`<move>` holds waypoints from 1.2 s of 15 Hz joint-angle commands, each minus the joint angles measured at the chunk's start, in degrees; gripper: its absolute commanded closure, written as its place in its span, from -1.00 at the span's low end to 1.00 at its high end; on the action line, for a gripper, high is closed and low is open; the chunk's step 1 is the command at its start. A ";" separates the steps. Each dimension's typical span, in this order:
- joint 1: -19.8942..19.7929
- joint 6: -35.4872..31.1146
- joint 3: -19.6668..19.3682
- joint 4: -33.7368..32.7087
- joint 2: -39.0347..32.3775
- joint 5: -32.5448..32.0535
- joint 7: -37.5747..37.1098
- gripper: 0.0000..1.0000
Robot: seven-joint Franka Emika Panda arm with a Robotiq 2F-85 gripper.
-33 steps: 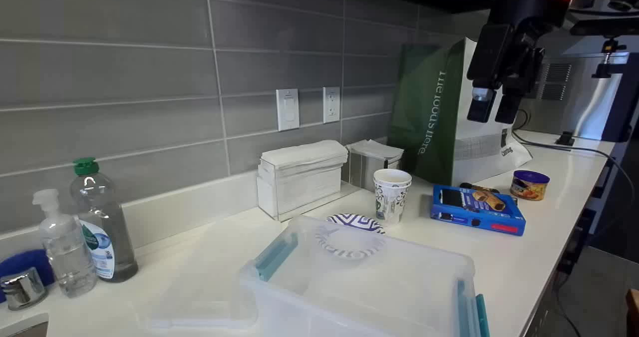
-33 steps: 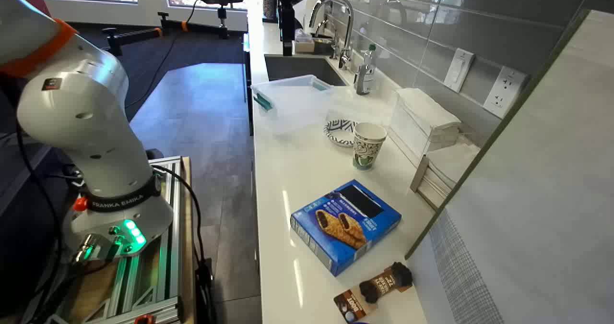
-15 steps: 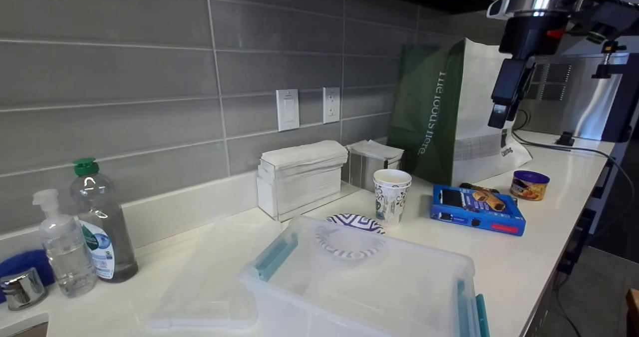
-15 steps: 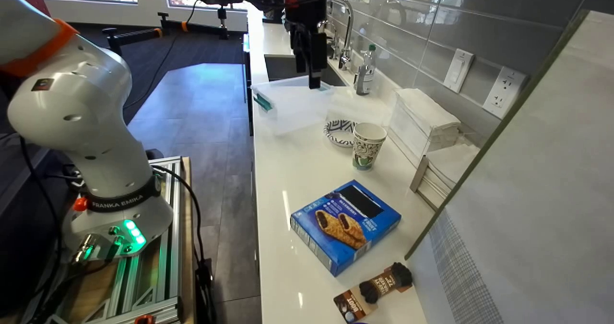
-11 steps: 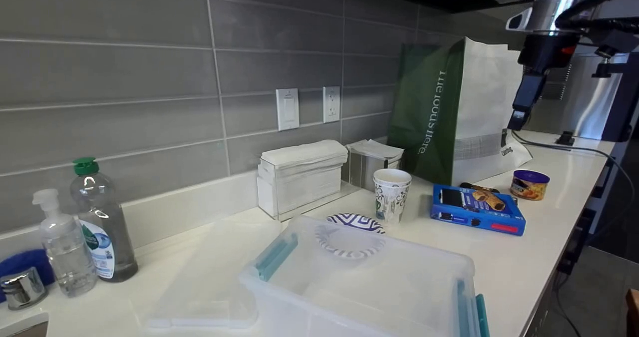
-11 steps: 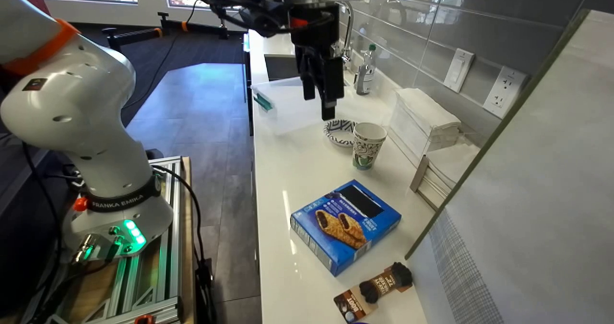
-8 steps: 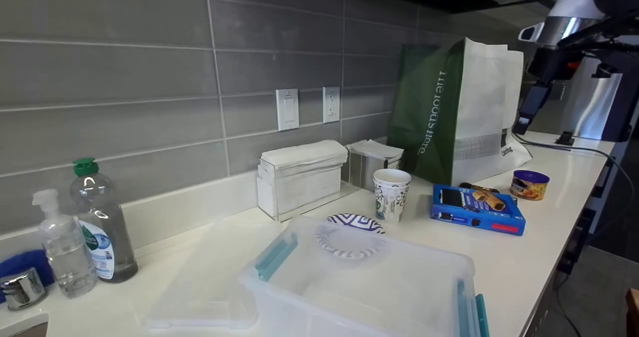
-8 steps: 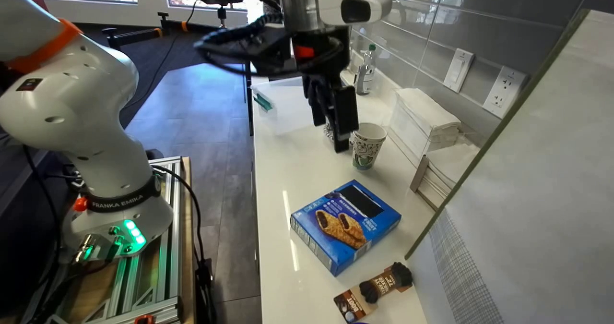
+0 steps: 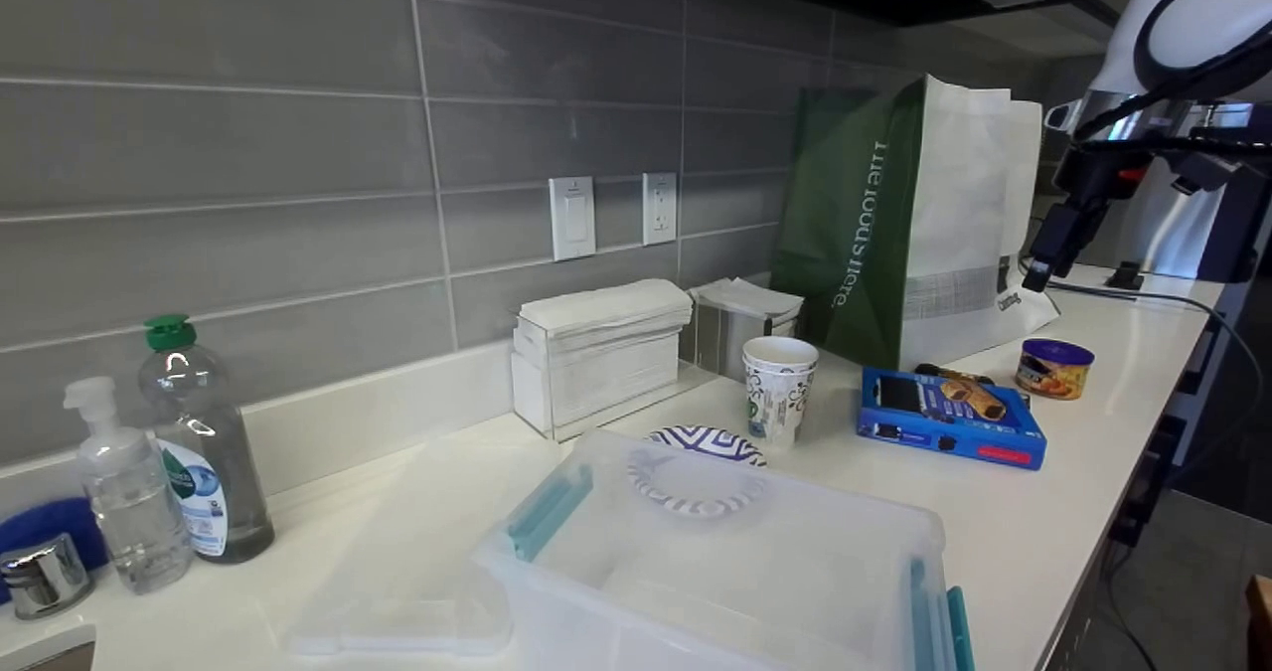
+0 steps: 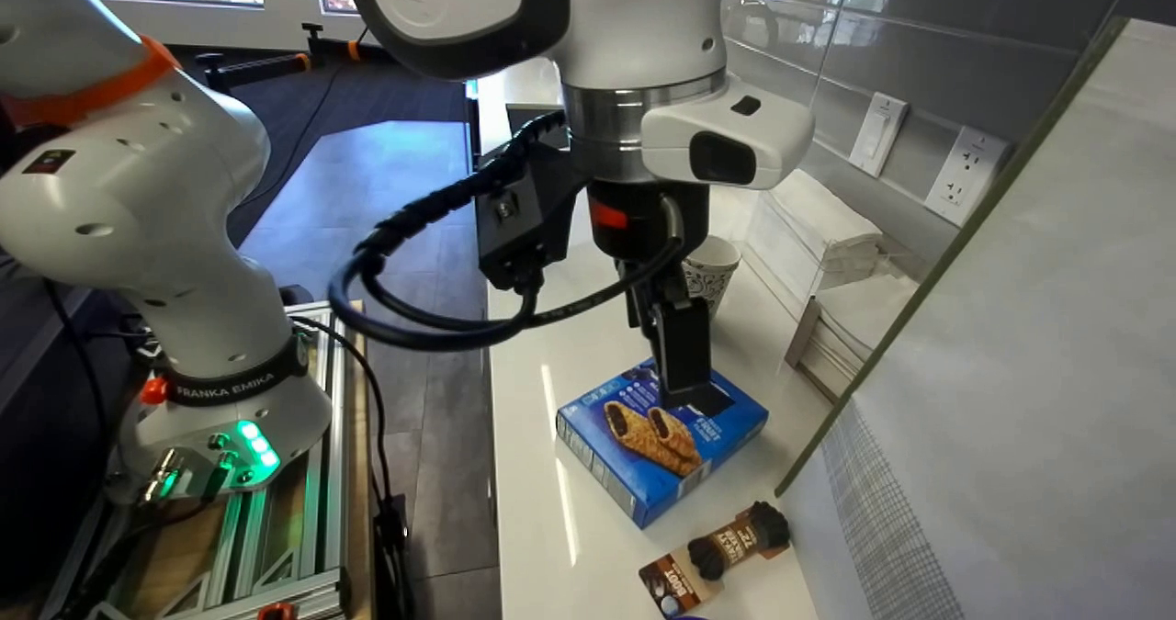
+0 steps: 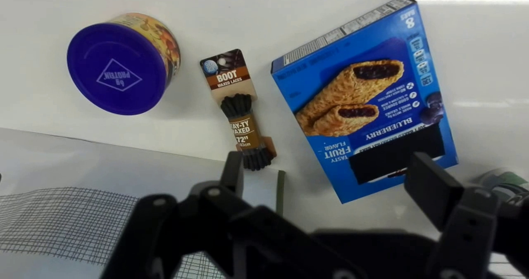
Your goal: Put the red pack in the clear container on the left.
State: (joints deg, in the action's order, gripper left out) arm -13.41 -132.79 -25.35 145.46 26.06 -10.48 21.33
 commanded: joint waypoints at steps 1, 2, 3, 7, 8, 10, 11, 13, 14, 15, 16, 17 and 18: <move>-1.31 0.02 1.26 -0.09 -0.26 0.89 0.62 -1.00; -0.15 -2.75 0.32 -0.57 -2.61 1.98 2.23 -1.00; 0.98 -4.81 -0.85 -1.09 -4.48 3.36 4.31 -1.00; 4.18 -9.27 -4.28 -3.61 -12.30 12.04 12.67 -1.00; 5.21 -9.11 -5.12 -4.22 -13.90 14.60 16.61 -1.00; 5.36 -8.74 -5.19 -6.51 -18.25 18.75 22.25 -1.00; 4.84 -7.95 -4.84 -8.00 -20.42 20.58 25.01 -1.00; 3.10 -7.75 -3.62 -10.61 -24.19 23.06 29.06 -1.00; 2.23 -7.49 -3.07 -11.94 -26.04 24.51 30.87 -1.00; 1.19 -7.64 -2.39 -13.06 -27.63 25.30 32.01 -0.98; 0.06 -7.44 -1.76 -14.15 -29.45 25.70 32.88 -0.92; -1.07 -7.50 -1.05 -15.02 -30.95 25.90 33.50 -0.96; -2.25 -7.57 -0.27 -15.75 -32.32 26.26 33.83 -0.90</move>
State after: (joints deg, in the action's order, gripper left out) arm -11.97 -141.16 -28.14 133.57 -0.48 13.13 51.90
